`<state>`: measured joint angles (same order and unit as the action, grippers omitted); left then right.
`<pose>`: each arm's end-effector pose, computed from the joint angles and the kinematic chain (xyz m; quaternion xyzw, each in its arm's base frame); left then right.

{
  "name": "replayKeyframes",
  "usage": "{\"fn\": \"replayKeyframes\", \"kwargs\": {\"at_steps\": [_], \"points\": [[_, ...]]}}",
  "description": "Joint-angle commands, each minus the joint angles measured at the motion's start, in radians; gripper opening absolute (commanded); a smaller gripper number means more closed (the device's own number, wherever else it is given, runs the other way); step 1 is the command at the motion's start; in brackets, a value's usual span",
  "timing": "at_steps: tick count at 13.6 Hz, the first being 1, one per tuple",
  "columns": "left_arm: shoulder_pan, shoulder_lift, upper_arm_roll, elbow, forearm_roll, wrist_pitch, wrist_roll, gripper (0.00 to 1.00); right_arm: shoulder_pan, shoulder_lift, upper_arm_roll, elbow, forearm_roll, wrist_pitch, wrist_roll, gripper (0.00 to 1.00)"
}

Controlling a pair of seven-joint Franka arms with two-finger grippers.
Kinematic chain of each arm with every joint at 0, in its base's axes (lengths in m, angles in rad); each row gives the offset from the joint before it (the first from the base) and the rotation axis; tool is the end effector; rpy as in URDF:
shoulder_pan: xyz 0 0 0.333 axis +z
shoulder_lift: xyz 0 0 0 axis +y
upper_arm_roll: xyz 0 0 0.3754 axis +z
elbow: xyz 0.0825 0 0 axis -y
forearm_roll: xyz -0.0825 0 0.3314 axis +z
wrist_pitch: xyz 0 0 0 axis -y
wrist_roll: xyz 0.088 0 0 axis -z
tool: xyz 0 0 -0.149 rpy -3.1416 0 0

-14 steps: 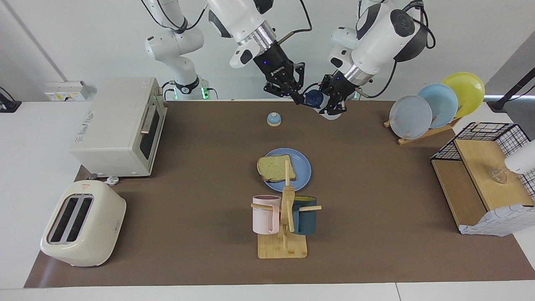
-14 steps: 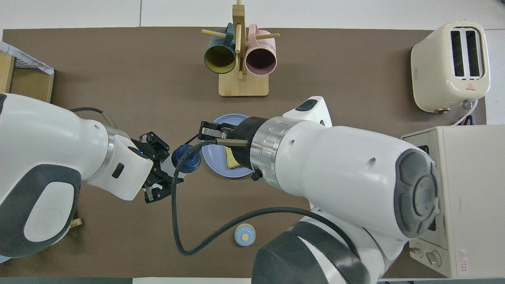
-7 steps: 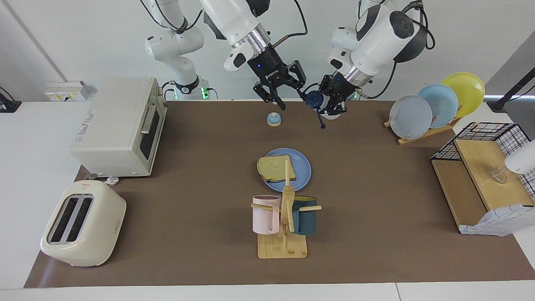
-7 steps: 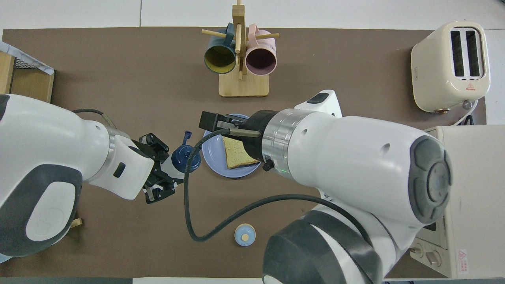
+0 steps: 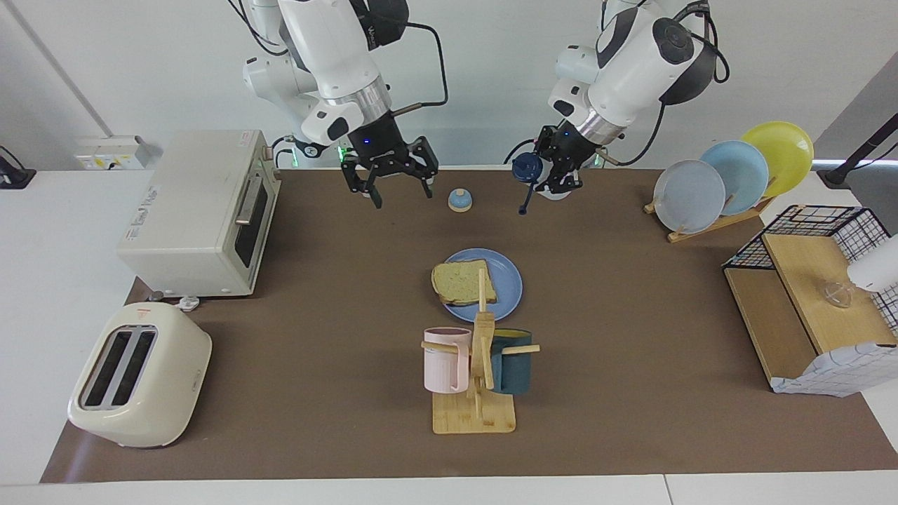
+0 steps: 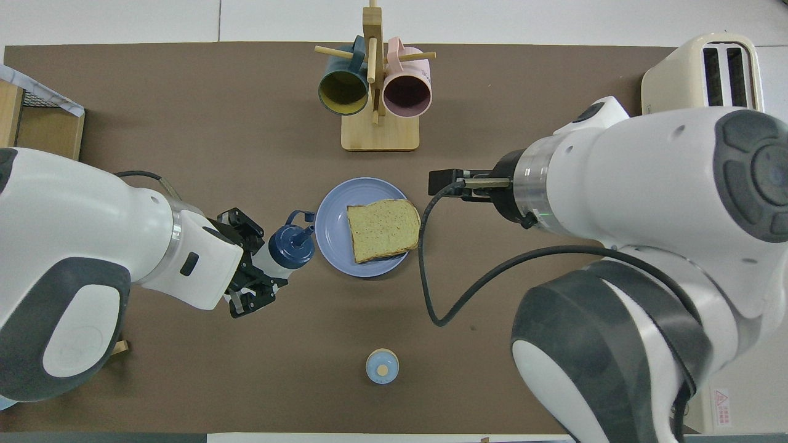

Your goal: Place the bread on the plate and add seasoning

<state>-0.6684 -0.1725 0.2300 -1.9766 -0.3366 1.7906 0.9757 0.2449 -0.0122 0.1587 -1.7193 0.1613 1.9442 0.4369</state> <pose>0.3904 -0.2202 0.5768 0.7705 -0.6107 0.0389 0.1785 0.4880 0.2276 0.6232 -0.9894 0.0367 -0.0762 0.1184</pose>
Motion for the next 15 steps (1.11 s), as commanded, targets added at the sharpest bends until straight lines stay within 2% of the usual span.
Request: {"fn": "replayKeyframes", "kwargs": {"at_steps": [1,3,6,11,15], "points": [[-0.01,-0.012,-0.011,-0.008,0.078,0.032,-0.066,0.0,-0.083,-0.005,0.007,0.035,-0.045,-0.134,-0.064,1.0],[-0.011,-0.012,-0.069,-0.007,0.148,0.035,-0.141,0.0,-0.148,-0.006,0.005,0.037,-0.09,-0.207,-0.122,1.0],[-0.011,-0.012,-0.11,-0.005,0.215,0.035,-0.21,0.0,-0.193,-0.005,0.004,0.082,-0.158,-0.339,-0.164,1.0],[-0.013,0.021,-0.156,0.018,0.361,0.009,-0.265,0.0,-0.318,0.015,0.004,0.118,-0.158,-0.399,-0.306,1.0],[-0.016,0.05,-0.188,0.028,0.47,-0.017,-0.293,0.0,-0.26,0.017,-0.005,0.124,-0.18,-0.399,-0.305,1.0]]}}
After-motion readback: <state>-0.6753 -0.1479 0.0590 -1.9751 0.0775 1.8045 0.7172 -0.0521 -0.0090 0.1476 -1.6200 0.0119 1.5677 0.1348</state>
